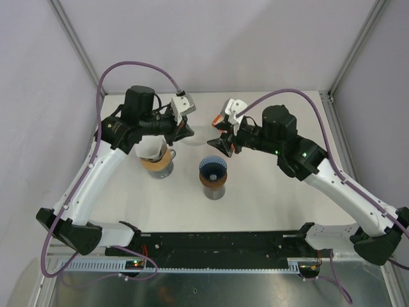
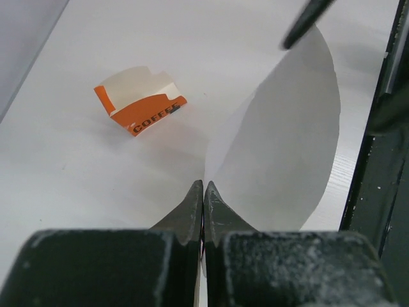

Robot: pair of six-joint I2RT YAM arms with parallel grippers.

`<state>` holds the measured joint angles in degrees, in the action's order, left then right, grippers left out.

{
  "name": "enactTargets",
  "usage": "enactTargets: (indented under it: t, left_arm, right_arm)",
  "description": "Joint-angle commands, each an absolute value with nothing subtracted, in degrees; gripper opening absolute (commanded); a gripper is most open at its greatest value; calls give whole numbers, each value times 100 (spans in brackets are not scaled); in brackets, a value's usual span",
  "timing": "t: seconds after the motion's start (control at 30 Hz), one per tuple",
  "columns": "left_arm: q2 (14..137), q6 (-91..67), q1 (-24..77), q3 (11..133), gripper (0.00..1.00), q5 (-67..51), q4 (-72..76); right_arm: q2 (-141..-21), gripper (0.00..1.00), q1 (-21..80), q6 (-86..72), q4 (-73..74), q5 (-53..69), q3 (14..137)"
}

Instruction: Place the coffee filter in the dripper

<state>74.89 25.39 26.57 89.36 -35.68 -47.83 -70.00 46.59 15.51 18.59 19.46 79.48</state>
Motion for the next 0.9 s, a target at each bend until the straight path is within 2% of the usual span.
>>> enactTargets:
  t: [0.0,0.13,0.27,0.53,0.6,0.77,0.87]
  left_arm:
    - [7515,2268,2806,8947,0,-3133,-4718]
    - [7512,2267,3025,8935,0,-2934,-4722]
    - [7508,2281,3175,8916,0,-2769,-4746]
    - [7502,2285,3225,8921,0,-2829,-4842]
    - [7511,2292,3232,8928,0,-2847,-4862]
    - [7568,2141,3232,9052,0,-2786,-4872]
    - [7650,1960,3232,9180,0,-2611,-4867]
  right_arm:
    - [-6458,60,5087,2421,1843,1589,7972]
    - [-6614,68,5636,3629,2392,1614,7972]
    - [-6951,71,5967,4412,2757,952,8011]
    - [-7437,67,6003,4550,2919,-244,8183]
    - [-7544,58,6003,4488,2999,-338,8262]
    - [-7795,25,6011,4311,3295,-470,8425]
    - [-7841,13,6060,4262,3420,-348,8448]
